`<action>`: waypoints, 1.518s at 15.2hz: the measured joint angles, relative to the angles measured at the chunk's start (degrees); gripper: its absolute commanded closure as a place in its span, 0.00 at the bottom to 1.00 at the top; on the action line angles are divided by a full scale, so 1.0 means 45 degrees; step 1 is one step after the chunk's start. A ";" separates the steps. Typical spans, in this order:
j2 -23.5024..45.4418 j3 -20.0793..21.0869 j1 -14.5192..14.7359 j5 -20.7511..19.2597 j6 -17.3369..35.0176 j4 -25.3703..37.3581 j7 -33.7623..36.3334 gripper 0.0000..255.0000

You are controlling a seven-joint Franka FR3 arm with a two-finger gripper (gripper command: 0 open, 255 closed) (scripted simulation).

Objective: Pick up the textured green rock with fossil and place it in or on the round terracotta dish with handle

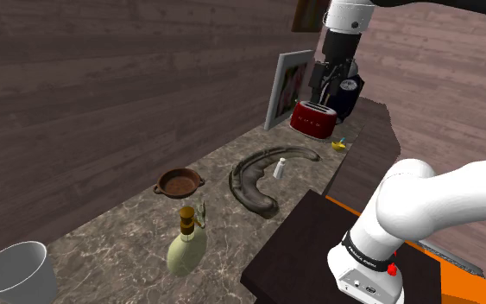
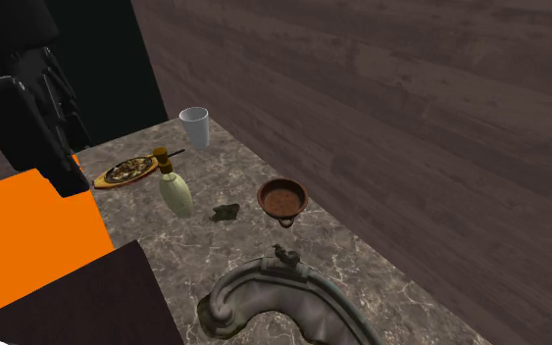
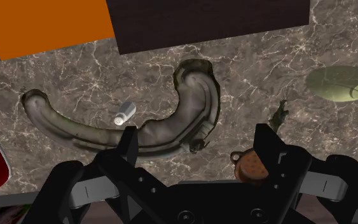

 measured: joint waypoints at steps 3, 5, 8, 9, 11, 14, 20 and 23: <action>-0.0074 0.0070 0.0057 0.0148 0.0556 -0.0573 0.0170 0.00; -0.0154 0.0133 0.0129 0.0325 0.1329 -0.1315 0.0354 0.00; -0.0145 0.0349 0.0302 0.0687 0.2646 -0.2447 0.0741 0.00; -0.0157 0.0386 0.0348 0.0782 0.3159 -0.2905 0.0831 0.00; 0.0084 0.0453 0.0443 0.0962 0.4190 -0.3565 0.0984 0.00; 0.0406 0.0717 0.0681 0.1341 0.5631 -0.4464 0.1338 0.00; 0.1953 0.1046 0.1083 0.1952 0.9111 -0.5949 0.1734 0.00; 0.3067 0.1340 0.1390 0.2332 1.0812 -0.6284 0.2033 0.00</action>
